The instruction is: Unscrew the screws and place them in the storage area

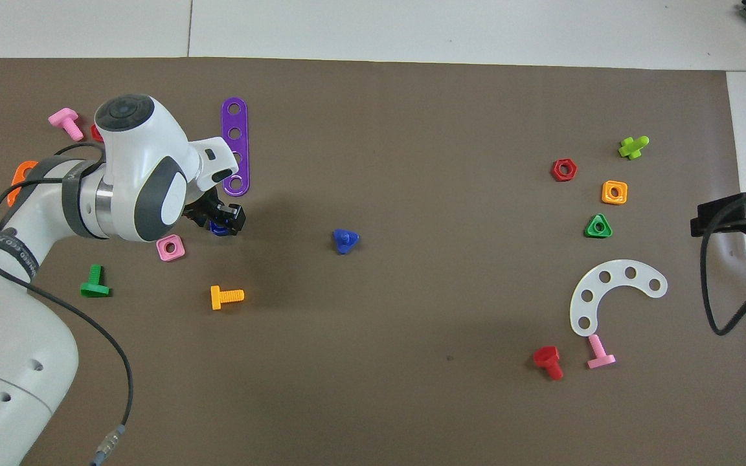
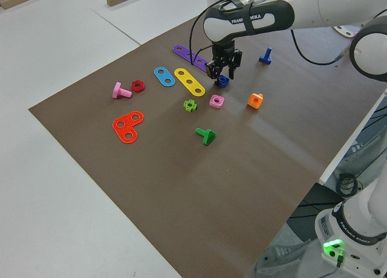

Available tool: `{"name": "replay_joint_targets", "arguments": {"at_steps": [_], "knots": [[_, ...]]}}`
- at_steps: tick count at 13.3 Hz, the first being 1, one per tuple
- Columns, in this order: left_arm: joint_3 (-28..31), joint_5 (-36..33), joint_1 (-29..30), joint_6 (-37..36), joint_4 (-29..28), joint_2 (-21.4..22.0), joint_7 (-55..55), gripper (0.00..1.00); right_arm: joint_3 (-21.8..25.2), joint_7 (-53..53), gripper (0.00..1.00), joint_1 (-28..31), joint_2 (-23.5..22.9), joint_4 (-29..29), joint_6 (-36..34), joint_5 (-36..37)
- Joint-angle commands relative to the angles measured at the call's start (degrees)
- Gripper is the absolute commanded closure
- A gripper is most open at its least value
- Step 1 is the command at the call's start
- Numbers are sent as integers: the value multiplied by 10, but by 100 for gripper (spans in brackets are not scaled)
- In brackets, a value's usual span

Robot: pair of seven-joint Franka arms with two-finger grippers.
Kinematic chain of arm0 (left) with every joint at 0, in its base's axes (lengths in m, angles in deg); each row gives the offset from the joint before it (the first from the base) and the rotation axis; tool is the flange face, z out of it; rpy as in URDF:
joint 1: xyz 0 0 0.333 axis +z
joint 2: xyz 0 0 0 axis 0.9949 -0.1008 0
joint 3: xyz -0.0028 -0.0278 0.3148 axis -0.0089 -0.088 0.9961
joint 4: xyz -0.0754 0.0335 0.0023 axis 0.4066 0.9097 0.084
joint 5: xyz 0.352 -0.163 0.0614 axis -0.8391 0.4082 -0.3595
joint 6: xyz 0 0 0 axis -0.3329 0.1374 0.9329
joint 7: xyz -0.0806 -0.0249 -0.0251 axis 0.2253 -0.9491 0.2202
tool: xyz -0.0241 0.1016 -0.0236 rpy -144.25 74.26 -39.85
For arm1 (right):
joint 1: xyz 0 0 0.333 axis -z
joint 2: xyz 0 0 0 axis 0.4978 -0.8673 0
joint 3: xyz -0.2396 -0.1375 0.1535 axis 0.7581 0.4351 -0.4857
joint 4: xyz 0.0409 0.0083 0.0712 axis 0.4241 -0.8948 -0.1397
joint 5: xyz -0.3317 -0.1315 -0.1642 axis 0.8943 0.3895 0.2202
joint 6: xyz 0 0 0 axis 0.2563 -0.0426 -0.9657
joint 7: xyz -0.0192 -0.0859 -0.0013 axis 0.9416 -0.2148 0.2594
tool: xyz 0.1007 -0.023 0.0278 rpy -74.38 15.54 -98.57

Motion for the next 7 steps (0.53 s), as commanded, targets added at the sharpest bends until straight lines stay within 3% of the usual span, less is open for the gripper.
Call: {"name": "replay_joint_targets", "arguments": {"at_steps": [1, 4, 7], "knots": [[0, 2, 4, 6, -5, 24, -9, 0, -4, -13, 0, 5, 11, -10, 1, -3], [-1, 2, 49, -55, 80, 29, -10, 0, -4, -13, 0, 5, 11, -10, 1, -3], [0, 1, 112, -89, 95, 93, -6, 0, -4, -13, 0, 5, 11, -10, 2, -3]]}}
